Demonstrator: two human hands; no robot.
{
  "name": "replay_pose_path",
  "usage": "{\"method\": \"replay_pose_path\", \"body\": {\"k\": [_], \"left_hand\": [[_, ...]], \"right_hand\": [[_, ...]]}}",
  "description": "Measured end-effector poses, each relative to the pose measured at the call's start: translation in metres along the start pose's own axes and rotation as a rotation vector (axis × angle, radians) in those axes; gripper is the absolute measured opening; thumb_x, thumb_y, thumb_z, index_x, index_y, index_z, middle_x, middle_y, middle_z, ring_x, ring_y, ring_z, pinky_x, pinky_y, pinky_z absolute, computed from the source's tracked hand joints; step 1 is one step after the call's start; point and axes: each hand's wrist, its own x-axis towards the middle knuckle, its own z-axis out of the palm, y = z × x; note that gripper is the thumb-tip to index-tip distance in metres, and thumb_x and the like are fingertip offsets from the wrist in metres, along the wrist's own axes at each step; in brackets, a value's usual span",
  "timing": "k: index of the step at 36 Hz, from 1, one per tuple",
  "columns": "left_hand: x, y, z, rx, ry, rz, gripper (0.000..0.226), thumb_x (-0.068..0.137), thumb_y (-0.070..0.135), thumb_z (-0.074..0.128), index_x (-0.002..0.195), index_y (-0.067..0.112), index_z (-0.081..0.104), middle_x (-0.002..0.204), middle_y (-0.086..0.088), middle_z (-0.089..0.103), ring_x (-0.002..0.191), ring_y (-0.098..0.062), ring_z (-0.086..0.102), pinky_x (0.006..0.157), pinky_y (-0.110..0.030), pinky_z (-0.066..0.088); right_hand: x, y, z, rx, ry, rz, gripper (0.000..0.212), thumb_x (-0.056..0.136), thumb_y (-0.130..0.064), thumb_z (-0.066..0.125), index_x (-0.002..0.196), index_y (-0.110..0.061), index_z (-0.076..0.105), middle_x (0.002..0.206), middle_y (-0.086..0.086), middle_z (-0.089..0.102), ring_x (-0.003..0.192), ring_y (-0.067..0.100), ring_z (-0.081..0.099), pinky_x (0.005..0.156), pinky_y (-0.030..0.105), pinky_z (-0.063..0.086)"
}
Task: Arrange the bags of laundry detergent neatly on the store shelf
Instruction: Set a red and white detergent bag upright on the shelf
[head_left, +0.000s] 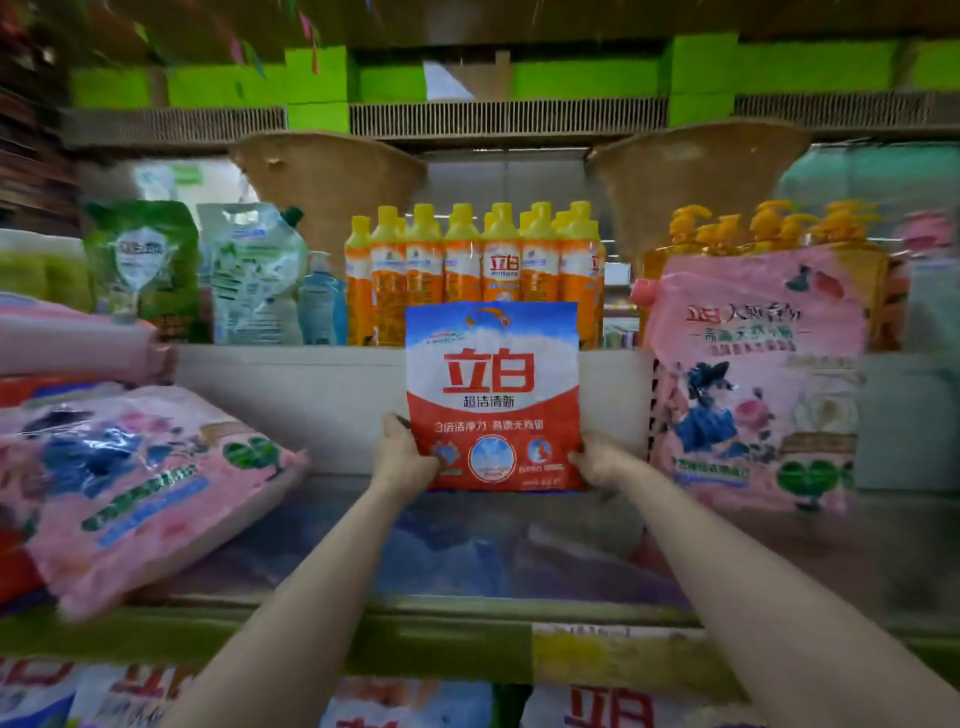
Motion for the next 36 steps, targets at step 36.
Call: {"method": "replay_pose_path", "body": {"k": [36], "left_hand": [[-0.044,0.026,-0.267,0.951,0.233,0.15,0.024,0.087,0.022,0.053,0.093,0.003,0.065,0.1,-0.017,0.069,0.095,-0.033,0.062,0.08,-0.036,0.048]], "right_hand": [[-0.06,-0.262,0.048,-0.436,0.009,-0.631,0.034,0.095,-0.025,0.043,0.125,-0.013,0.051,0.13,0.011,0.054,0.119,0.029,0.052,0.091,0.033,0.042]]}}
